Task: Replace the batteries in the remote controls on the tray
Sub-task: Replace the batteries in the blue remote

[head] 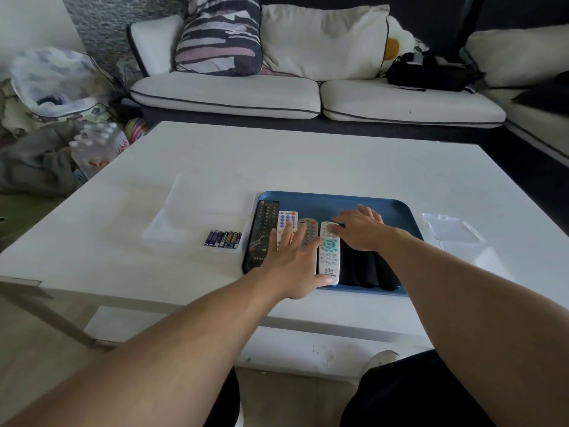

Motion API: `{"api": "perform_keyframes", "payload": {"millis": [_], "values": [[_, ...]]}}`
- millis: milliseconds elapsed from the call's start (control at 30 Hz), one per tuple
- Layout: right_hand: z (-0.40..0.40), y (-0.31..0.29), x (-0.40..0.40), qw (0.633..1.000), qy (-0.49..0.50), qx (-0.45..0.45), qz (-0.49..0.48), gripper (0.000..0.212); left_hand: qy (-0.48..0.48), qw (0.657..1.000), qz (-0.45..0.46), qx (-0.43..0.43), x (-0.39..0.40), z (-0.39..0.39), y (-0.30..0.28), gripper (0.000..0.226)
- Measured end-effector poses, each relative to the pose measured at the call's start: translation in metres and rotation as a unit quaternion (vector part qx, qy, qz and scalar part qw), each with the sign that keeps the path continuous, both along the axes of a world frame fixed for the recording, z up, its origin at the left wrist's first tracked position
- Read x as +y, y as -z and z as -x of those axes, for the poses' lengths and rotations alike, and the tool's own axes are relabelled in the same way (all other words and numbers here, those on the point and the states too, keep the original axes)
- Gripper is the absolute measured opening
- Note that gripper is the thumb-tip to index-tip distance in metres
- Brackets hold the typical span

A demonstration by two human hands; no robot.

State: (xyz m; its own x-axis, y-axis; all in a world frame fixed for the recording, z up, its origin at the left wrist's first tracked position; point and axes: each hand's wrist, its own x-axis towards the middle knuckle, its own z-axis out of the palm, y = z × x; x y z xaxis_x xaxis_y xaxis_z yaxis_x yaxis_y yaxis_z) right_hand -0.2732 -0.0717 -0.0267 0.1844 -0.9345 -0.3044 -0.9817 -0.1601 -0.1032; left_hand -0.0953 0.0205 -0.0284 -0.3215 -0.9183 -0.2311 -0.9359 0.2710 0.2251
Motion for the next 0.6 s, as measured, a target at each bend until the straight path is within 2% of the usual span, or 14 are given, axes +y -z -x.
{"api": "perform_keyframes", "payload": {"millis": [167,300,433,600], "values": [[-0.008,-0.003,-0.003,0.999,0.024,-0.035,0.007,0.049,-0.002,1.000,0.014,-0.016,-0.002,0.000,0.007,0.103],[-0.009,-0.024,0.005,0.988,0.077,-0.132,0.011,0.040,0.002,1.000,0.001,-0.030,-0.004,0.002,0.007,0.107],[-0.001,-0.033,0.008,0.942,0.149,-0.302,0.008,0.020,0.012,1.000,0.008,-0.003,-0.005,0.006,0.008,0.099],[-0.006,-0.057,0.030,0.908,0.197,-0.358,0.096,0.020,-0.065,0.994,0.006,0.089,0.005,0.024,-0.007,0.090]]}}
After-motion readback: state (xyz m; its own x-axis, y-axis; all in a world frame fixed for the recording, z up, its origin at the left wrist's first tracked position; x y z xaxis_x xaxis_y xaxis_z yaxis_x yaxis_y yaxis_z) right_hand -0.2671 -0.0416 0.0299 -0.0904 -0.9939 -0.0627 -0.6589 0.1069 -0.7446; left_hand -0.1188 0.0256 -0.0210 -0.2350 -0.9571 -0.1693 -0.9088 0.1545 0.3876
